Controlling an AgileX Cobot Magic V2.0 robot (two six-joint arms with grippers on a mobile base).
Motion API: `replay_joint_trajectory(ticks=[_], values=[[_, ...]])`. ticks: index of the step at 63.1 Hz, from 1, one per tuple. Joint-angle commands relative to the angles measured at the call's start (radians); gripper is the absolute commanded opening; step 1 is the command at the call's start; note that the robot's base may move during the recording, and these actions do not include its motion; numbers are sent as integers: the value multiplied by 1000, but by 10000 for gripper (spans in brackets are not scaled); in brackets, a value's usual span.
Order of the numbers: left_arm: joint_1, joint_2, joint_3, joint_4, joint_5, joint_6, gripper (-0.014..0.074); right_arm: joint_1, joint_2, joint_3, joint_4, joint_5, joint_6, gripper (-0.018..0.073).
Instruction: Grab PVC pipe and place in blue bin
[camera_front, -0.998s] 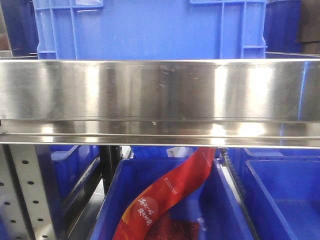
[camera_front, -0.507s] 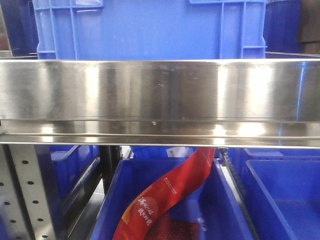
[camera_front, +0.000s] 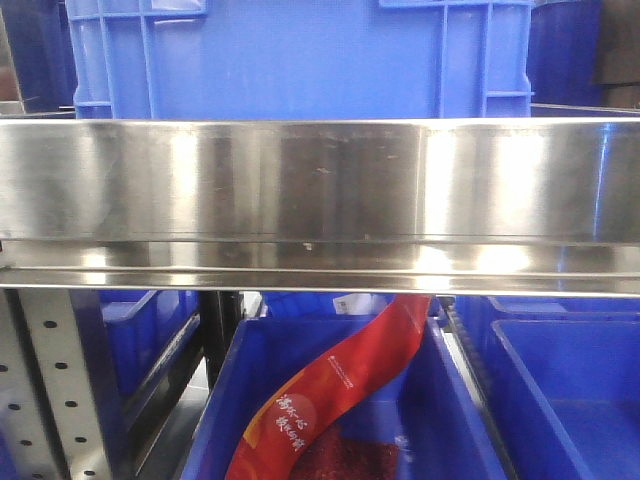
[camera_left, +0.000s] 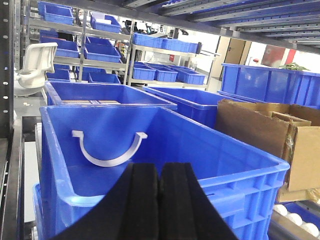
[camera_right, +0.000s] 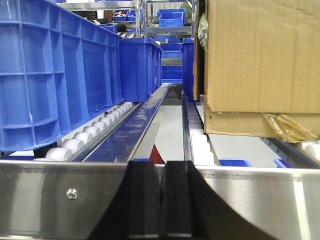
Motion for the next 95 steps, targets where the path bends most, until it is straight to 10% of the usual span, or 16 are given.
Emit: replay_joint_trajectory(ticks=[1, 20, 55, 95], values=[[-4, -6, 18, -5, -23, 1, -111, 2, -3, 3, -7, -7, 5, -169], [128, -126, 312, 117, -138, 6, -111, 2, -3, 3, -7, -7, 5, -169], [469, -625, 751, 119, -131, 8, -111, 2, -3, 3, -7, -7, 5, -169], [450, -759, 827, 112, -90, 8, -111, 2, -3, 3, -7, -13, 5, -169]])
